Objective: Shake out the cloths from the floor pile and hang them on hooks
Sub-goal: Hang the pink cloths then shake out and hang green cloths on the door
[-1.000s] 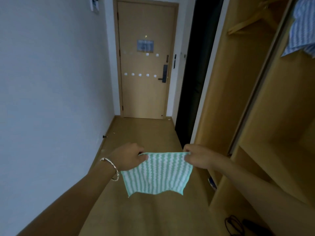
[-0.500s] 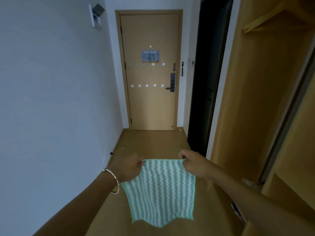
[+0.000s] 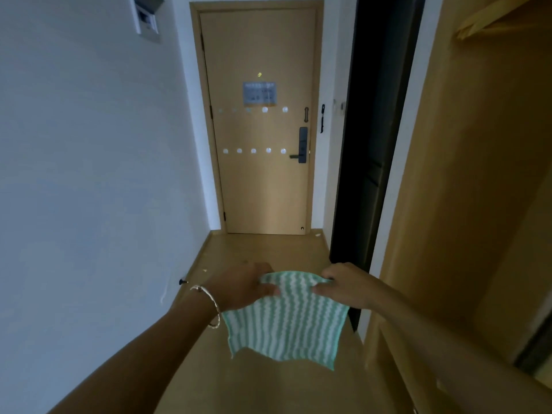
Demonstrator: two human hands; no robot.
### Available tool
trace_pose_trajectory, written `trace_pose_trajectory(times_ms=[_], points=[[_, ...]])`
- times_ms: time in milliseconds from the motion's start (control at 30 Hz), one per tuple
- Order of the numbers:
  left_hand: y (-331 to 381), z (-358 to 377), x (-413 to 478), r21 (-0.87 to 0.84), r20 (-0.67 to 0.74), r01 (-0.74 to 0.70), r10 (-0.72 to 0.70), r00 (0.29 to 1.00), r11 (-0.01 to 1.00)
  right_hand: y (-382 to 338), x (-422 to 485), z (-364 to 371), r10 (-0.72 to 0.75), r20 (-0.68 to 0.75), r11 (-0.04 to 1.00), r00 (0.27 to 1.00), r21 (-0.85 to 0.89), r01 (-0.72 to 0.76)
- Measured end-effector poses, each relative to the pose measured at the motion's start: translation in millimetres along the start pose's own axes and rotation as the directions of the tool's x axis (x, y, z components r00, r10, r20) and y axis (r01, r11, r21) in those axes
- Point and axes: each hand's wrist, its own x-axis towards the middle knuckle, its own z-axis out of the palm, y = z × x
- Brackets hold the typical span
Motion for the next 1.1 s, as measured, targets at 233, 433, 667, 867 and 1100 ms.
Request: trace_pose_trajectory(times_ms=[233, 433, 667, 867, 1100], points=[[-29.6, -12.9, 67.1, 0.151, -0.002, 0.049, -0.049, 0.999, 0.987, 6.8, 83.2, -22.1, -0.115, 0.015, 0.989, 0.993, -0.089, 0.116], [-75.7, -20.9, 147.9, 0.19, -0.014, 0.018, -0.016, 1.0, 0.982, 26.7, 165.9, -49.0, -0.087, 0.043, 0.983, 0.995, -0.156, 0.093], [-141.4, -64.6, 283.8, 0.169, -0.077, -0.063, 0.077, 0.994, 0.984, 41.5, 292.4, -114.4, -0.03, 0.0, 0.973, 1.0, -0.228, 0.03], [-183.7, -72.2, 368.2, 0.146, -0.073, -0.094, 0.105, 0.992, 0.985, 53.6, 372.6, -137.7, 0.014, -0.006, 0.958, 1.0, -0.287, -0.015], [-221.2, -70.4, 452.8, 0.167, -0.11, -0.049, 0.068, 0.992, 0.985, 88.5, 467.7, -155.1, -0.005, -0.041, 0.966, 0.999, -0.257, -0.006]])
